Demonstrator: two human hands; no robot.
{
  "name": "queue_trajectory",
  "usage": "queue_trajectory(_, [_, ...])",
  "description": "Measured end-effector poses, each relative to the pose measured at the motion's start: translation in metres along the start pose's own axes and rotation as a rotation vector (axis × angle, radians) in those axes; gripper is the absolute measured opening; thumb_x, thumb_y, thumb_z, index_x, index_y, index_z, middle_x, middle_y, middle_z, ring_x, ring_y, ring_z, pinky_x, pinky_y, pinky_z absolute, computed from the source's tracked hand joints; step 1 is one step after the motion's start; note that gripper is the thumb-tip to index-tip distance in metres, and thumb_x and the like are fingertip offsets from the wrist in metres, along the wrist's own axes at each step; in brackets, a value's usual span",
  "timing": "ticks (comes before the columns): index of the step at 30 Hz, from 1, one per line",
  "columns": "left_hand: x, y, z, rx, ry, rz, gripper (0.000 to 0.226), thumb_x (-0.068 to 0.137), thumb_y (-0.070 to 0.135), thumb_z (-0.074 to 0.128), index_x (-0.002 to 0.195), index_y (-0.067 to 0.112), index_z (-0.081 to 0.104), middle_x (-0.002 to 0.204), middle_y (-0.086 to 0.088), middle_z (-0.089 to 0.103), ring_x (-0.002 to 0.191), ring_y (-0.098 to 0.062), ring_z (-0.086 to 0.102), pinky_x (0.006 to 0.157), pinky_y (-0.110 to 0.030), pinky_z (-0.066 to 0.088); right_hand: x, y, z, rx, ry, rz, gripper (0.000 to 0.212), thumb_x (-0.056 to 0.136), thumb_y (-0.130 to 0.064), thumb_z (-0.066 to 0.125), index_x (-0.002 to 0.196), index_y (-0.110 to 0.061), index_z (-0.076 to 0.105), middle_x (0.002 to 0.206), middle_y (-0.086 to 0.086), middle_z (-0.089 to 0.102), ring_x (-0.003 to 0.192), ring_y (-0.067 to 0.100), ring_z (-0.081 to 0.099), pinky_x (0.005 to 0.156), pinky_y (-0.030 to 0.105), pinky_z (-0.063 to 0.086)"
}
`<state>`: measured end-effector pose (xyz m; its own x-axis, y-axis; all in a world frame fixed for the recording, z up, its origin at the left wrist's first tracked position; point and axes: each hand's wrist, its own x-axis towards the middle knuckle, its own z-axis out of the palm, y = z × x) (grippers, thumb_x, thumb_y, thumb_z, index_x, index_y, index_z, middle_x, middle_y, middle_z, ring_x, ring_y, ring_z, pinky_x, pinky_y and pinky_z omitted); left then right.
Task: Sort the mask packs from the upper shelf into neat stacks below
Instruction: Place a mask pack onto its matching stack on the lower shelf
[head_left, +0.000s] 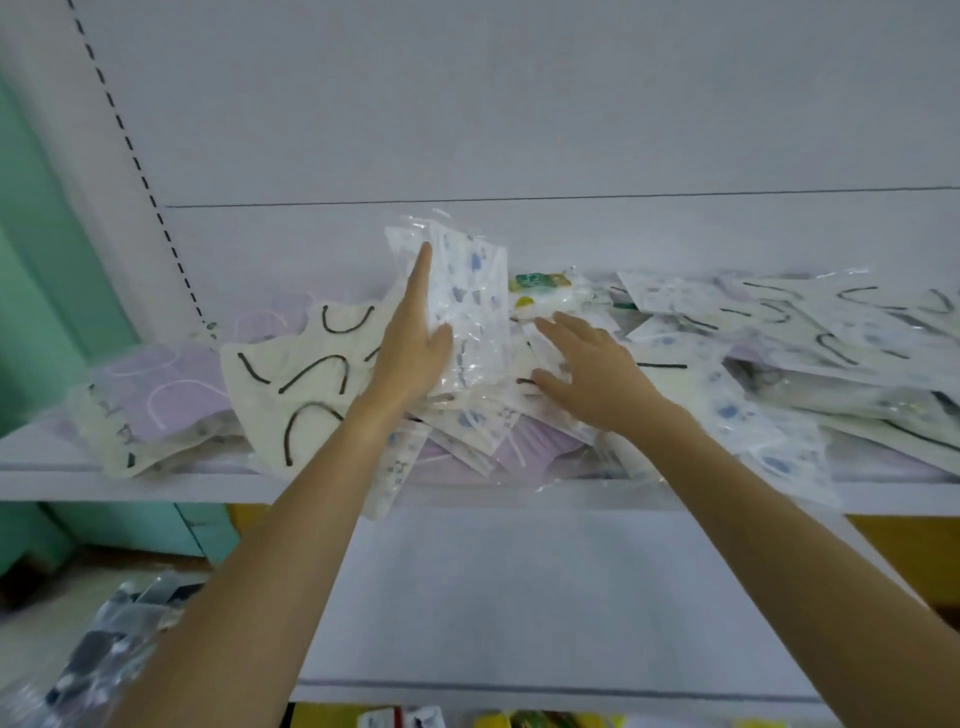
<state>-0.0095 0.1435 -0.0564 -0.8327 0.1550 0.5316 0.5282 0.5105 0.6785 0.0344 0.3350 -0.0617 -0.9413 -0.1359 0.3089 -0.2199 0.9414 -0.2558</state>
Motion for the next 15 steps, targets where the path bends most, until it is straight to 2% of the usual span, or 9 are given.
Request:
queue_trajectory(2, [-0.008, 0.001, 0.007, 0.045, 0.031, 0.037, 0.063, 0.093, -0.003, 0.039, 0.149, 0.02, 0.021, 0.151, 0.006, 0.025, 0.108, 0.021, 0.03, 0.08, 0.014, 0.015, -0.012, 0.016, 0.001, -0.118, -0.017, 0.111, 0.063, 0.091, -0.048, 0.047, 0.145, -0.023, 0.028, 0.153, 0.002, 0.024, 0.139, 0.027, 0.022, 0.111, 0.043, 0.02])
queue_trajectory(4, [-0.014, 0.002, 0.016, 0.101, 0.039, 0.017, 0.049, 0.095, 0.003, 0.038, 0.142, 0.019, 0.036, 0.143, -0.003, 0.04, 0.095, 0.01, 0.039, 0.074, 0.009, 0.024, -0.019, 0.025, 0.005, -0.077, -0.036, 0.164, 0.06, 0.089, -0.051, 0.049, 0.141, -0.025, 0.036, 0.147, 0.0, 0.036, 0.134, 0.027, 0.03, 0.109, 0.043, 0.026])
queue_trajectory(7, [-0.022, 0.009, 0.026, 0.146, 0.013, -0.03, 0.043, 0.097, 0.006, 0.037, 0.137, 0.018, 0.041, 0.129, -0.01, 0.047, 0.081, -0.009, 0.046, 0.07, -0.012, 0.032, -0.022, 0.03, 0.008, 0.013, 0.055, 0.172, 0.05, 0.092, -0.044, 0.049, 0.137, -0.025, 0.044, 0.137, -0.002, 0.049, 0.126, 0.025, 0.042, 0.103, 0.038, 0.036])
queue_trajectory(9, [-0.025, 0.014, 0.029, 0.145, 0.018, -0.044, 0.041, 0.096, 0.007, 0.038, 0.136, 0.017, 0.042, 0.125, -0.013, 0.047, 0.075, -0.012, 0.048, 0.069, -0.017, 0.032, -0.022, 0.028, 0.007, 0.16, 0.183, 0.209, 0.044, 0.095, -0.035, 0.046, 0.137, -0.022, 0.046, 0.131, 0.002, 0.055, 0.123, 0.024, 0.047, 0.097, 0.035, 0.04])
queue_trajectory(10, [-0.026, 0.016, 0.03, 0.129, 0.031, -0.045, 0.04, 0.097, 0.008, 0.039, 0.135, 0.016, 0.043, 0.126, -0.013, 0.047, 0.078, -0.009, 0.05, 0.07, -0.015, 0.032, -0.023, 0.026, 0.005, 0.279, 0.252, 0.233, 0.042, 0.096, -0.033, 0.046, 0.137, -0.021, 0.046, 0.129, 0.003, 0.057, 0.122, 0.024, 0.048, 0.095, 0.033, 0.04])
queue_trajectory(12, [-0.028, 0.024, 0.032, 0.077, 0.059, -0.066, 0.037, 0.099, 0.017, 0.042, 0.135, 0.015, 0.044, 0.133, -0.009, 0.047, 0.105, -0.009, 0.052, 0.083, -0.009, 0.029, -0.024, 0.016, 0.003, 0.524, 0.362, 0.25, 0.043, 0.097, -0.033, 0.046, 0.137, -0.02, 0.046, 0.131, 0.002, 0.056, 0.123, 0.019, 0.048, 0.096, 0.028, 0.038])
queue_trajectory(13, [-0.028, 0.029, 0.034, 0.031, 0.055, -0.089, 0.038, 0.1, 0.024, 0.042, 0.136, 0.016, 0.044, 0.137, -0.003, 0.046, 0.12, -0.01, 0.046, 0.091, -0.009, 0.026, -0.023, 0.009, 0.002, 0.623, 0.375, 0.235, 0.044, 0.096, -0.034, 0.047, 0.138, -0.019, 0.045, 0.134, 0.0, 0.053, 0.123, 0.017, 0.047, 0.098, 0.025, 0.036])
queue_trajectory(15, [-0.031, 0.043, 0.04, -0.083, 0.014, -0.139, 0.042, 0.1, 0.035, 0.04, 0.138, 0.018, 0.042, 0.136, 0.009, 0.045, 0.127, -0.002, 0.038, 0.099, -0.012, 0.025, -0.024, -0.004, 0.001, 0.773, 0.303, 0.169, 0.045, 0.096, -0.036, 0.047, 0.138, -0.019, 0.045, 0.136, -0.003, 0.051, 0.123, 0.013, 0.047, 0.1, 0.021, 0.034])
